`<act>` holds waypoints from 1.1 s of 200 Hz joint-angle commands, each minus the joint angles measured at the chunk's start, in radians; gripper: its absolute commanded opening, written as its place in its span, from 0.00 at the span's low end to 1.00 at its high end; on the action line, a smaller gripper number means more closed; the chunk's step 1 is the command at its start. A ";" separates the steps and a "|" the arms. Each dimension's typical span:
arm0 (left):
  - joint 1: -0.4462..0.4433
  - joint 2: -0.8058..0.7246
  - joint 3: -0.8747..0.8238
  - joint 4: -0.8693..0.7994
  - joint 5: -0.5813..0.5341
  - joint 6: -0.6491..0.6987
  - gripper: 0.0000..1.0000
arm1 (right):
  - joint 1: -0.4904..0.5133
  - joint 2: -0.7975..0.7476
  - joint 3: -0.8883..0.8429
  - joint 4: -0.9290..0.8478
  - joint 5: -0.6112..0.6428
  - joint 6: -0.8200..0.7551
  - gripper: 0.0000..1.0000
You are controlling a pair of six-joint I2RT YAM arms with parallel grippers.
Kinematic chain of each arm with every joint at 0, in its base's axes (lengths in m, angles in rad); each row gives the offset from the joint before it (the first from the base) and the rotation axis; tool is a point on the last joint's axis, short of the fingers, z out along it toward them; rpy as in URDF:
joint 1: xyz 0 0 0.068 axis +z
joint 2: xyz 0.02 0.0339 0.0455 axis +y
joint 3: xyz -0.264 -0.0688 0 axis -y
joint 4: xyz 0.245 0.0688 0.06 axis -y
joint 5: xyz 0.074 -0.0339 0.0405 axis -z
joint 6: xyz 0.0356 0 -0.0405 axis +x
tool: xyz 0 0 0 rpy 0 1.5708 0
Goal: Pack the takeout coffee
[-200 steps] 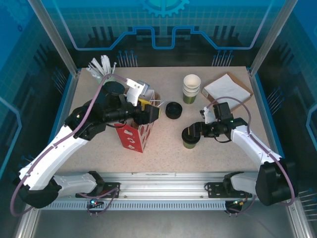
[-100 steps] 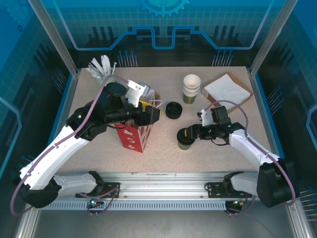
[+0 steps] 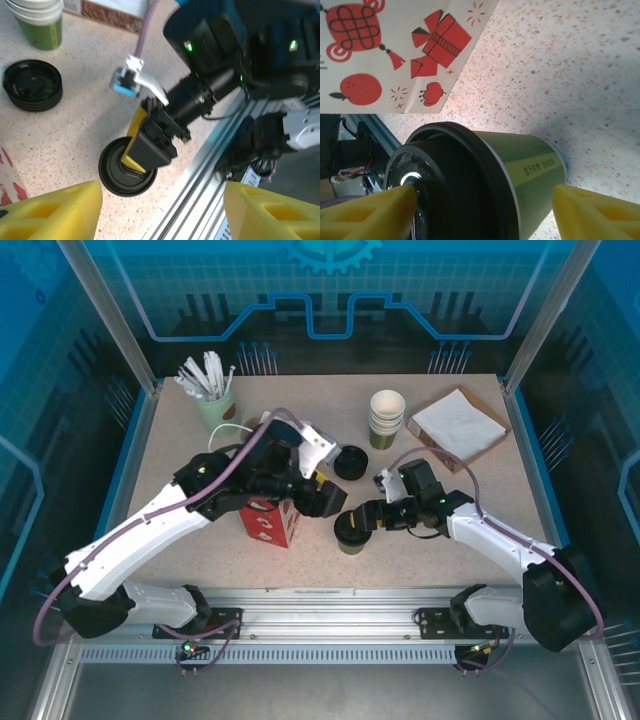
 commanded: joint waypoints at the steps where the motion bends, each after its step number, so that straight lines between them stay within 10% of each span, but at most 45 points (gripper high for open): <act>1: -0.062 0.056 0.073 -0.130 -0.058 0.095 0.68 | -0.083 -0.047 0.075 -0.095 0.003 -0.059 0.81; 68: -0.124 0.378 0.244 -0.355 -0.122 0.216 0.78 | -0.380 -0.134 0.180 -0.223 0.140 -0.162 0.88; 220: -0.058 0.695 0.311 -0.372 -0.073 0.287 0.99 | -0.419 -0.228 0.118 -0.228 0.265 -0.180 0.90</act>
